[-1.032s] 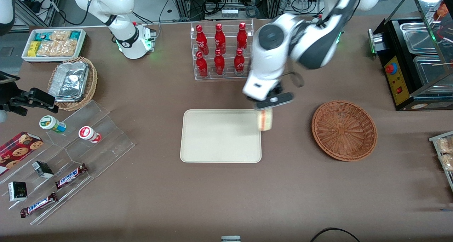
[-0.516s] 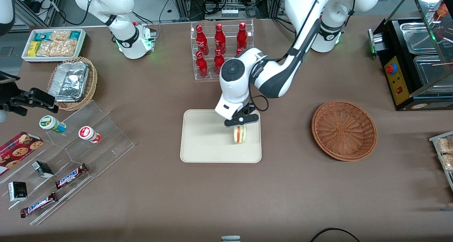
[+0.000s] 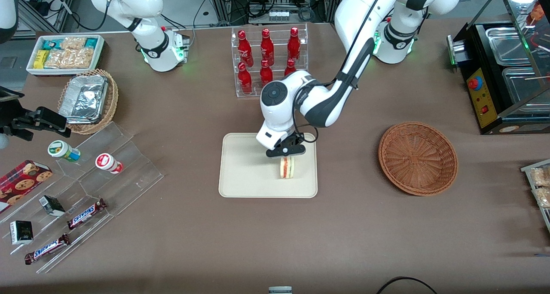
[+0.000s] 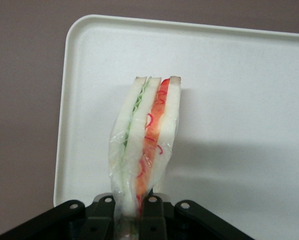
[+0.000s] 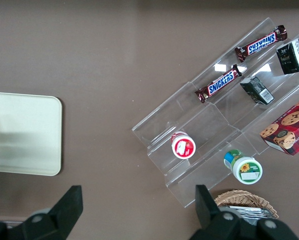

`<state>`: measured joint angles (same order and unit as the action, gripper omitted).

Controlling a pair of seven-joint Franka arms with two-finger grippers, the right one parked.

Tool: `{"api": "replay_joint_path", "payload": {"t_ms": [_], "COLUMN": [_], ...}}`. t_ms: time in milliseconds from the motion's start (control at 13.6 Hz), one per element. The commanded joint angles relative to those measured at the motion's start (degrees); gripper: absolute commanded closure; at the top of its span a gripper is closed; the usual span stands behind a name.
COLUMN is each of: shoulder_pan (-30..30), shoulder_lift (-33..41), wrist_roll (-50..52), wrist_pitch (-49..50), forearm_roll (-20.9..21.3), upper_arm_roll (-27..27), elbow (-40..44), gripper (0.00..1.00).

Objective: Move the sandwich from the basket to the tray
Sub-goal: 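Lower the sandwich onto the tray and open the left gripper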

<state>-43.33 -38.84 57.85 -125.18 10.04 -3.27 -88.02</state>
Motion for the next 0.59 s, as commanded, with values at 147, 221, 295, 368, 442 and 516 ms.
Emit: {"api": "replay_joint_path", "payload": {"t_ms": [147, 221, 295, 368, 442, 516], "shoulder_pan": [-0.9, -0.9, -0.8, -0.9, -0.9, -0.9], "shoulder_lift": [-2.7, -2.7, -2.7, -2.5, -2.2, -1.9], "wrist_roll": [2.2, 2.2, 1.9, 2.2, 2.3, 2.3], "wrist_pitch": [-0.4, -0.4, -0.4, -0.4, -0.4, -0.3], "forearm_roll": [3.9, 4.0, 4.0, 4.0, 3.7, 3.5], "upper_arm_roll": [0.9, 1.0, 1.0, 0.9, 0.9, 0.9], "elbow": [2.0, 2.0, 2.0, 2.0, 2.1, 2.1], "gripper": [0.96, 0.78, 0.17, 0.00, 0.00, 0.00]}}
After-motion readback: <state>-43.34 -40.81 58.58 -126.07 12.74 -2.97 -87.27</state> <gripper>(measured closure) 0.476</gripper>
